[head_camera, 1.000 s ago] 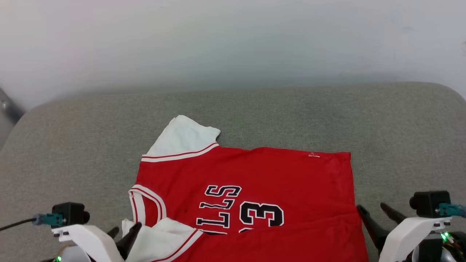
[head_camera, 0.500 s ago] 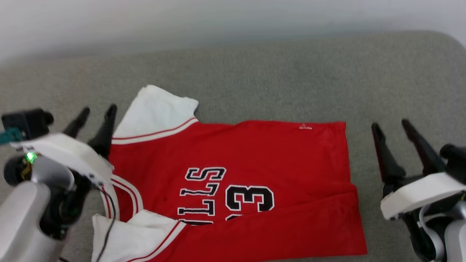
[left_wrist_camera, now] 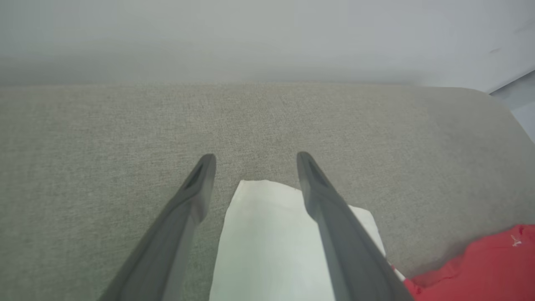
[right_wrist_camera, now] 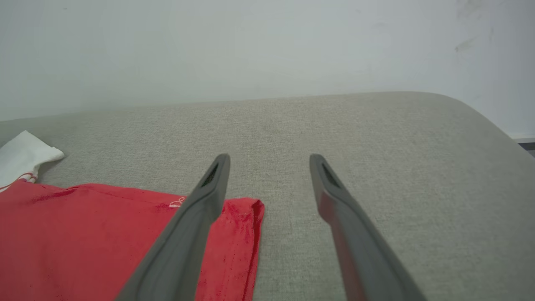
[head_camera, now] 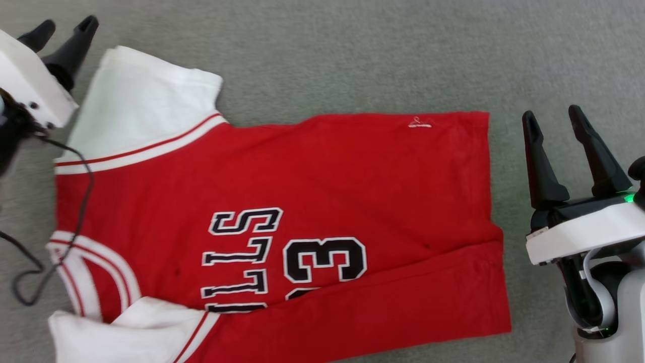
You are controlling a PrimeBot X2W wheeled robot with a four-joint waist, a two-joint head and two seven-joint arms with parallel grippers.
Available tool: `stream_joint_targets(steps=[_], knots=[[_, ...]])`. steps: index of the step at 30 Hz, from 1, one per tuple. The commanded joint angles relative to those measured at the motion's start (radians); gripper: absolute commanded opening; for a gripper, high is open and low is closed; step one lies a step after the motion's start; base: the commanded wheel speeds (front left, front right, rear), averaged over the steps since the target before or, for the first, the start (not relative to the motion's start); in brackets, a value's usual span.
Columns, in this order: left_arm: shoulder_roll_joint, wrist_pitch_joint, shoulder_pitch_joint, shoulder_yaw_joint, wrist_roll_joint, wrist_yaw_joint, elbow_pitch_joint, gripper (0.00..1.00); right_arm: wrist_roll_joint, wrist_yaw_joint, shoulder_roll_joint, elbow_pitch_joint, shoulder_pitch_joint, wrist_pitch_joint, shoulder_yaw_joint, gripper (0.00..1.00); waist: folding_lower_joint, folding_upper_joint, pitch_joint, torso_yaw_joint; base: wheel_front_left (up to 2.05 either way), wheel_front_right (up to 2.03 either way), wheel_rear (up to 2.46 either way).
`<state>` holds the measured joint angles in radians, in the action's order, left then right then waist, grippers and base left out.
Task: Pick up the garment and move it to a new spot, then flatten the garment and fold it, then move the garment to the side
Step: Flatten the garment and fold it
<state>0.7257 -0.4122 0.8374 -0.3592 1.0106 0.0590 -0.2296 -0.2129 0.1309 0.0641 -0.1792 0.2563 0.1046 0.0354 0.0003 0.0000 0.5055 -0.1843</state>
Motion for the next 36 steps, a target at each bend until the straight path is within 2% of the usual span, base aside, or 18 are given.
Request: stream_joint_targets(steps=[1, 4, 7, 11, 12, 13, 14, 16, 19, 23, 24, 30, 36], knots=[[0.026, -0.070, 0.038, -0.010, 0.017, -0.011, -0.014, 1.00, -0.007, 0.000, -0.007, 0.007, 0.013, -0.004, 0.001, 1.00, -0.0003, 0.0000, 0.042, -0.042, 0.00, 0.00, 0.00], [0.063, -0.211, 0.073, -0.033, 0.051, -0.014, -0.034, 1.00, -0.015, 0.000, -0.013, 0.019, 0.013, -0.012, -0.004, 1.00, -0.0003, 0.0000, 0.061, -0.059, 0.00, 0.00, 0.00], [0.086, -0.329, 0.090, -0.051, 0.081, 0.004, -0.048, 1.00, -0.023, 0.000, -0.015, 0.029, 0.015, -0.019, -0.006, 1.00, -0.0003, 0.0000, 0.084, -0.075, 0.00, 0.00, 0.00], [0.100, -0.456, 0.063, -0.092, 0.105, 0.038, -0.082, 1.00, -0.046, 0.000, -0.016, 0.045, 0.020, -0.027, -0.012, 1.00, -0.0003, 0.0000, 0.109, -0.091, 0.00, 0.00, 0.00], [0.100, -0.456, 0.063, -0.092, 0.105, 0.038, -0.082, 1.00, -0.046, 0.000, -0.016, 0.045, 0.020, -0.027, -0.012, 1.00, -0.0003, 0.0000, 0.109, -0.091, 0.00, 0.00, 0.00], [0.100, -0.498, 0.039, -0.114, 0.113, 0.056, -0.107, 0.81, -0.058, 0.000, -0.016, 0.053, 0.024, -0.034, -0.016, 1.00, -0.0003, 0.0000, 0.115, -0.097, 0.00, 0.00, 0.00], [0.094, -0.525, 0.022, -0.124, 0.121, 0.064, -0.120, 0.44, -0.066, 0.000, -0.015, 0.058, 0.024, -0.032, -0.018, 1.00, -0.0003, 0.0000, 0.116, -0.099, 0.00, 0.00, 0.00], [0.074, -0.549, -0.001, -0.129, 0.144, 0.071, -0.129, 0.00, -0.084, 0.000, -0.016, 0.067, 0.028, -0.023, -0.025, 1.00, -0.0003, 0.0000, 0.117, -0.101, 0.00, 0.00, 0.00], [0.057, -0.519, -0.013, -0.124, 0.150, 0.061, -0.130, 0.00, -0.103, 0.000, -0.015, 0.076, 0.044, 0.012, -0.031, 1.00, -0.0003, 0.0000, 0.113, -0.100, 0.00, 0.00, 0.00], [0.051, -0.463, 0.014, -0.111, 0.131, 0.039, -0.131, 0.00, -0.136, 0.000, -0.007, 0.111, 0.093, 0.133, -0.041, 1.00, -0.0003, 0.0000, 0.097, -0.081, 0.00, 0.00, 0.00], [0.051, -0.463, 0.014, -0.111, 0.131, 0.039, -0.131, 0.00, -0.136, 0.000, -0.007, 0.111, 0.093, 0.133, -0.041, 1.00, -0.0003, 0.0000, 0.097, -0.081, 0.00, 0.00, 0.00], [0.028, -0.396, 0.101, -0.098, 0.103, 0.003, -0.097, 0.00, -0.194, 0.000, 0.062, 0.182, 0.203, 0.410, -0.064, 1.00, -0.0003, 0.0000, 0.077, -0.011, 0.00, 0.00, 0.00], [0.005, -0.346, 0.145, -0.104, 0.075, -0.033, -0.036, 0.00, -0.196, 0.000, 0.110, 0.243, 0.275, 0.662, -0.084, 1.00, -0.0003, 0.0000, 0.081, 0.066, 0.00, 0.00, 0.00]])
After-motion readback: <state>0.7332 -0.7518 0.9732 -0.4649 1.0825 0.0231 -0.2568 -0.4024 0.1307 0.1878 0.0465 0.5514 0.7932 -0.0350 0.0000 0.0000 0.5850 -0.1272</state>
